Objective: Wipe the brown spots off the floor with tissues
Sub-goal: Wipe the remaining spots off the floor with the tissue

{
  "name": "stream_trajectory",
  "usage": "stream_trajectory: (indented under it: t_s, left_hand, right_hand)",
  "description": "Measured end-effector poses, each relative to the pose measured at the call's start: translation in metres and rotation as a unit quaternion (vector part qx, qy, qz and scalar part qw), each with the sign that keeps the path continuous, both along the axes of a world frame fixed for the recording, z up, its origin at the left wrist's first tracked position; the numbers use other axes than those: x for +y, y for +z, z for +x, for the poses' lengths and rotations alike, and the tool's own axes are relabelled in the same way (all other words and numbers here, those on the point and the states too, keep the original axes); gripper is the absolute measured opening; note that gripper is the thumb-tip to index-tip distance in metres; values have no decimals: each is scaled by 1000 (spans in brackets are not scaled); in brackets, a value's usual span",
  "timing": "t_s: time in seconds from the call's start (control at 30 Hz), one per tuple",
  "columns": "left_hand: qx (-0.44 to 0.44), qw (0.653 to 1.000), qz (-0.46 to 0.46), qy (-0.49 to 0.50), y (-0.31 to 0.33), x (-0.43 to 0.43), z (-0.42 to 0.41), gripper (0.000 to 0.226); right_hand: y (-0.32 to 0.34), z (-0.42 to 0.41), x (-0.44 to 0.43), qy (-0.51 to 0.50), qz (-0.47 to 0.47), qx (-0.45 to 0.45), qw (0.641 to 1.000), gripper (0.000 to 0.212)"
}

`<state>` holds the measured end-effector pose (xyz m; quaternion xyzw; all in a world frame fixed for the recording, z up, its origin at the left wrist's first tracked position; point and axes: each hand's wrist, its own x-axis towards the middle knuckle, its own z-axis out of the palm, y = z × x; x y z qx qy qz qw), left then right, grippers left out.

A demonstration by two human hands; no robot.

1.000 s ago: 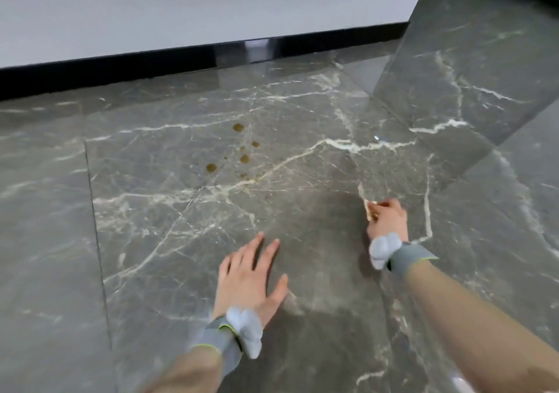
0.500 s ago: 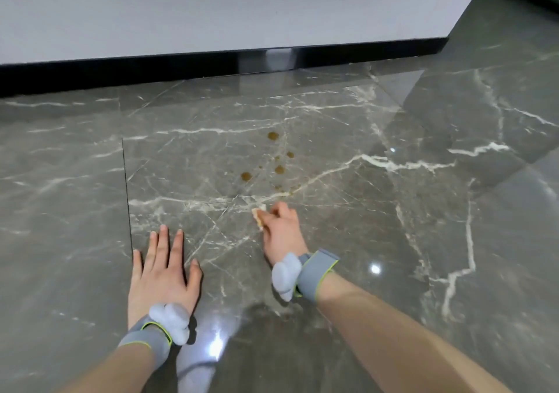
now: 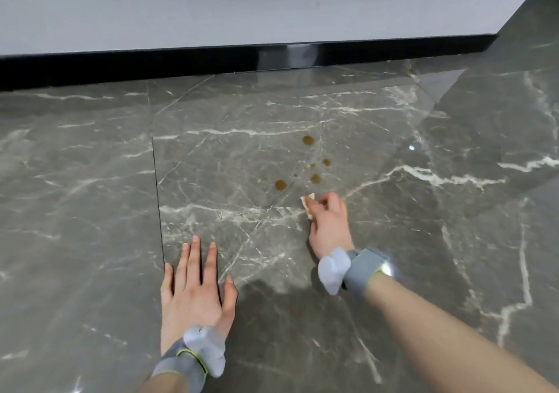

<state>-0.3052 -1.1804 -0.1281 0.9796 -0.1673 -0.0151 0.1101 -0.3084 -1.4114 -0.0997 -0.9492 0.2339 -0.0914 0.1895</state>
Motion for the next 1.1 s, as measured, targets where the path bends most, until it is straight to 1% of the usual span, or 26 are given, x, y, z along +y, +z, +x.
stream_trajectory:
  t_s: [0.03, 0.1, 0.13, 0.17, 0.2, 0.23, 0.27, 0.33, 0.4, 0.43, 0.47, 0.5, 0.57, 0.63, 0.67, 0.7, 0.73, 0.77, 0.8, 0.87, 0.9, 0.97, 1.0, 1.03, 1.07, 1.1]
  left_hand:
    - [1, 1000, -3, 1, 0, -1, 1, 63]
    - [-1, 1000, -8, 2, 0, 0, 1, 63]
    - [2, 1000, -14, 2, 0, 0, 1, 63]
    - [0, 1000, -22, 1, 1, 1, 3, 63]
    - [-3, 1000, -29, -2, 1, 1, 1, 63]
    - [-9, 999, -32, -5, 1, 3, 3, 64]
    - [-11, 999, -35, -10, 0, 2, 0, 65]
    - [-8, 999, -41, -13, -1, 3, 3, 67]
    - [-5, 999, -37, -12, -1, 1, 2, 67]
    - [-2, 999, -33, -12, -2, 2, 3, 67]
    - [-3, 999, -30, -9, -2, 2, 3, 67]
    - [-2, 999, -30, -8, -2, 2, 3, 67]
    - [-6, 999, -35, -6, -2, 1, 3, 67]
    - [-7, 999, -39, -8, -3, 2, 4, 67]
    - [-8, 999, -37, -11, -4, 3, 4, 67]
    - [-7, 999, -33, -13, -4, 3, 4, 67]
    - [-3, 999, -29, -15, -5, 3, 5, 67]
    - [-1, 1000, -28, -13, -5, 3, 6, 67]
    - [1, 1000, -30, -10, -5, 4, 6, 66]
    - [-2, 999, -36, -4, -5, 4, 4, 66]
    - [-7, 999, -39, -4, -4, 3, 3, 66]
    - [-12, 999, -40, -7, -4, 2, 2, 66]
    - [-11, 999, -39, -8, -5, 2, 2, 66]
    - [-12, 999, -37, -9, -6, 2, 2, 66]
    - [-13, 999, -34, -9, -7, 3, 2, 66]
    - [-13, 999, -32, -9, -7, 3, 2, 67]
  right_hand:
    - [-2, 3, 24, 69, 10, -5, 998, 48]
    - [1, 2, 56, 194, 14, 4, 981, 41]
    - [2, 1, 56, 234, 7, 12, 972, 41]
    - [3, 2, 48, 240, 9, 12, 971, 42]
    - [2, -1, 30, 209, 8, 8, 978, 42]
    - [-1, -1, 8, 148, 8, 2, 989, 40]
    - [-2, -7, -20, 64, 2, 2, 998, 37]
    - [0, -9, -68, -91, -10, 9, 996, 36]
    - [7, -4, -87, -174, -4, 8, 985, 36]
    - [7, 7, -82, -181, -3, 12, 983, 37]
    - [6, 20, -70, -152, -8, 10, 988, 37]
    - [4, 32, -53, -96, -10, 5, 995, 38]
    - [-3, 54, -4, 46, -8, -15, 999, 37]
    - [-6, 67, 45, 191, 1, -27, 981, 35]
    - [-5, 68, 61, 246, 7, -38, 969, 35]
    - [-3, 69, 66, 283, 17, -45, 958, 36]
    - [-1, 68, 60, 290, 25, -48, 955, 36]
    - [0, 67, 43, 269, 21, -47, 962, 34]
    - [0, 64, 22, 226, 3, -54, 973, 33]
    - [-2, 54, -33, 93, -46, -67, 992, 36]
    - [0, 47, -59, 16, -56, -50, 997, 38]
    - [10, 40, -97, -125, -61, -8, 990, 45]
    - [14, 43, -105, -179, -53, 8, 982, 44]
    - [16, 50, -106, -214, -43, 27, 975, 39]
    - [16, 60, -99, -216, -39, 44, 975, 35]
    - [17, 72, -85, -184, -32, 46, 981, 36]
